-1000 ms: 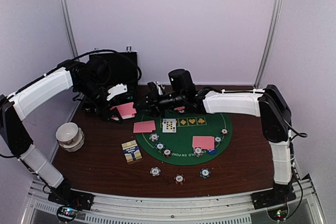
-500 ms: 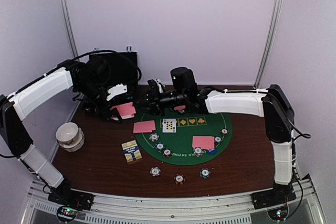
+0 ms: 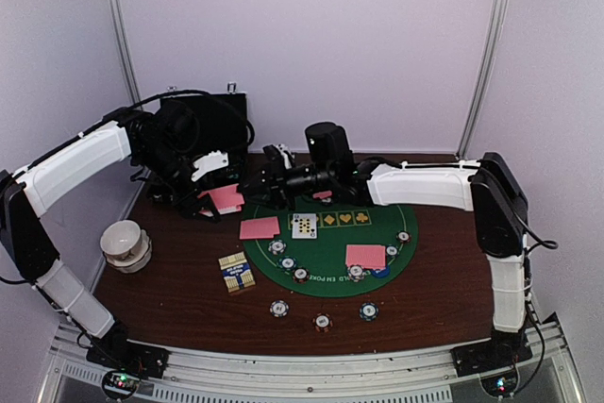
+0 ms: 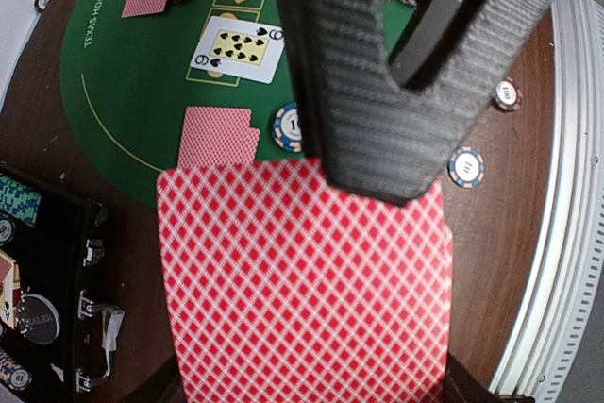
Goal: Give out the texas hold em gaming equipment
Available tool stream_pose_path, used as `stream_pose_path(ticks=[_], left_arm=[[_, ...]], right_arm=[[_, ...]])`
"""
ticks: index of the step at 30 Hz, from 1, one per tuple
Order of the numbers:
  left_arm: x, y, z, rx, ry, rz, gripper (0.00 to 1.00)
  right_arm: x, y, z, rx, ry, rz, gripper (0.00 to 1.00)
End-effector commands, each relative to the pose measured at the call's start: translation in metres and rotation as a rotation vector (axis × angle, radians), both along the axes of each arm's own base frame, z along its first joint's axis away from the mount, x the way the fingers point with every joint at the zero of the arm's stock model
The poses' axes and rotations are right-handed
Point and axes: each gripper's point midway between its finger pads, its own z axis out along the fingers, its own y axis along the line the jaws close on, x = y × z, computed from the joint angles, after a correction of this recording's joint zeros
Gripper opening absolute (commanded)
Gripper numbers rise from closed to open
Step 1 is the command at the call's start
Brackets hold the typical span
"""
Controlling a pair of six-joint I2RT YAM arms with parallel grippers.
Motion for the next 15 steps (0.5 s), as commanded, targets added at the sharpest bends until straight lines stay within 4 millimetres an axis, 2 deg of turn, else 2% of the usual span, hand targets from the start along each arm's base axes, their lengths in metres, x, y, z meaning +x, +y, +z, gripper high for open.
stream_pose_path(ticks=[1, 5, 15], left_arm=[[0.003, -0.004, 0.013, -0.026, -0.038, -0.013, 0.00], [0.003, -0.003, 0.013, -0.023, -0.040, -0.013, 0.00], [0.004, -0.002, 0.013, -0.019, -0.042, -0.011, 0.00]], right_arm=[[-0.004, 0.008, 0.001, 0.030, 0.001, 0.026, 0.29], [-0.004, 0.009, 0.005, 0.037, 0.001, 0.030, 0.25], [-0.001, 0.005, 0.019, 0.073, 0.001, 0.032, 0.03]])
